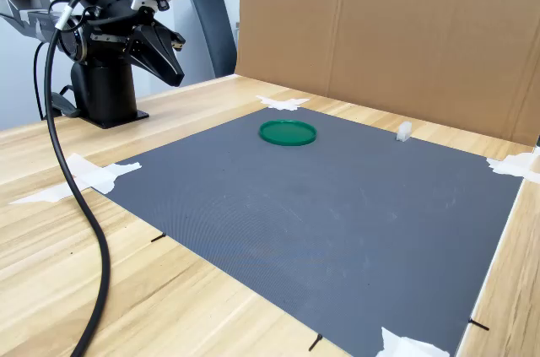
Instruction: Grasp a white terminal and put it in the green lid.
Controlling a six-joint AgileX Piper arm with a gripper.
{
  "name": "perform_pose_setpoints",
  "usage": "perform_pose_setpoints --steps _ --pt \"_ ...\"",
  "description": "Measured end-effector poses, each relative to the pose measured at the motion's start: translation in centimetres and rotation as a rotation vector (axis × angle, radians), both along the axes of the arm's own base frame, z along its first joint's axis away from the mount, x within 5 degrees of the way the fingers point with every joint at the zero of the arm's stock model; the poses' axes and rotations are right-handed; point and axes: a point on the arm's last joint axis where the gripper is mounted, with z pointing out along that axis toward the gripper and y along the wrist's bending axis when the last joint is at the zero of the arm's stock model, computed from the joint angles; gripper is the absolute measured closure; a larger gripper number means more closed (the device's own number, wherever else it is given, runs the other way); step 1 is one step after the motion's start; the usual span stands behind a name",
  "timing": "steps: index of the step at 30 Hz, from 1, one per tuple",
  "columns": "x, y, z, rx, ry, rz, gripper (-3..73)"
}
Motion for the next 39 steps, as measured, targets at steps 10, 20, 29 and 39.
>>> perform_pose_setpoints --steps 10,20,29,39 --pt "0.0 0.0 0.0 0.0 0.0 0.0 72.3" --pt "0.5 0.0 3.4 -0.003 0.059 -0.003 72.3" --pt "3.0 0.0 13.8 -0.007 0.233 -0.013 72.3" --pt "7.6 0.0 18.8 -0.117 0.562 0.057 72.3"
